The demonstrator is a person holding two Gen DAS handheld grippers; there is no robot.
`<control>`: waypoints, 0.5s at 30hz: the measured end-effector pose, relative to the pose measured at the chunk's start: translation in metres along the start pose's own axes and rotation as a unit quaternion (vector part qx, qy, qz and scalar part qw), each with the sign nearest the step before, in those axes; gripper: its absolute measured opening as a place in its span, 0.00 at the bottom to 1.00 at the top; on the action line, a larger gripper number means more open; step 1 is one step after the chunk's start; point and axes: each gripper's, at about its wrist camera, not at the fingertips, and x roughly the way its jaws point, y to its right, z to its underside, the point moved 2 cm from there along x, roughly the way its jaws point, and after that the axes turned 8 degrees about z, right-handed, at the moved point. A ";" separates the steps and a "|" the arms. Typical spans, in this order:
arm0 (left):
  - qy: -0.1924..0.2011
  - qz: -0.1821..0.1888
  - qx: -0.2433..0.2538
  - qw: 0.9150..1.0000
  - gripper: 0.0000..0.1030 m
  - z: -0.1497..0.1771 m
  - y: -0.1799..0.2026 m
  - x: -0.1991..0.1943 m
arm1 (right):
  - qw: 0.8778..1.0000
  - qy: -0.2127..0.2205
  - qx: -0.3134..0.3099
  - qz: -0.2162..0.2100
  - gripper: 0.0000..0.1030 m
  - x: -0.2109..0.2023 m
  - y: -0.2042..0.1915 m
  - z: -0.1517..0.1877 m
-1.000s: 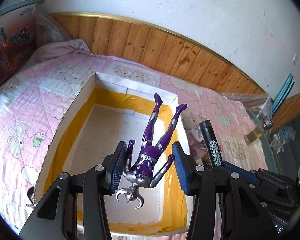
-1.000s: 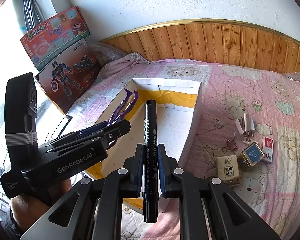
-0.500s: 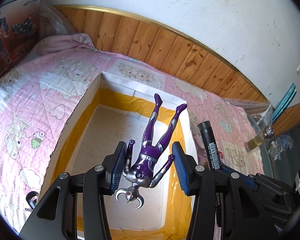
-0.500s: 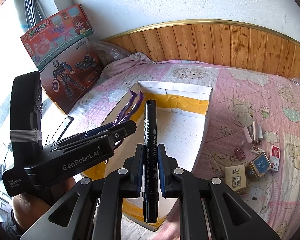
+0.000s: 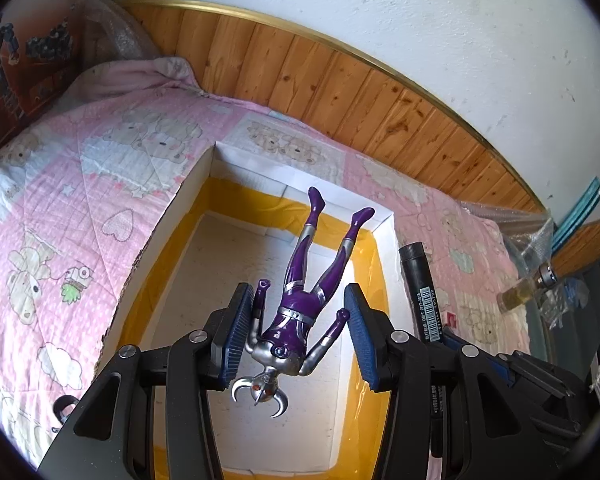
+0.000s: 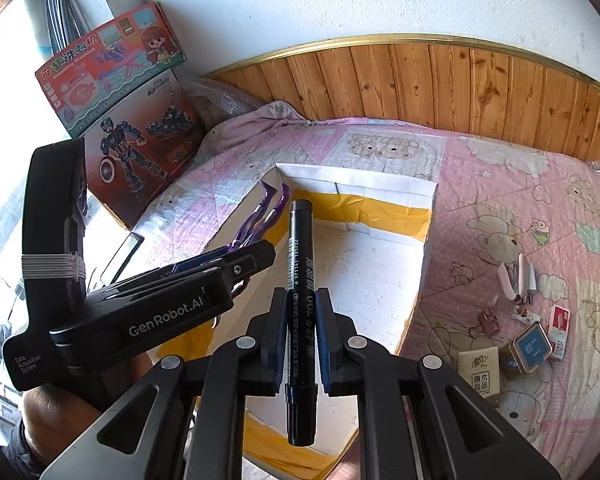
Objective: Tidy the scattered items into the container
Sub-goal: 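Carry the figure with the left gripper while the right gripper carries the marker over the box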
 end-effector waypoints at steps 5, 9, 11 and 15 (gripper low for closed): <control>-0.012 -0.001 -0.011 1.000 0.47 -0.004 -0.007 0.011 | 1.000 -0.004 0.000 0.001 0.14 0.007 0.000 -0.006; -0.020 -0.004 -0.018 1.000 0.47 -0.007 -0.011 0.020 | 1.000 -0.010 0.002 0.001 0.14 0.016 0.001 -0.010; -0.022 -0.009 -0.018 1.000 0.47 -0.009 -0.013 0.023 | 1.000 -0.013 0.003 0.001 0.14 0.020 0.002 -0.012; -0.027 -0.017 -0.016 0.999 0.47 -0.010 -0.015 0.030 | 1.000 -0.018 0.003 0.004 0.14 0.027 0.003 -0.015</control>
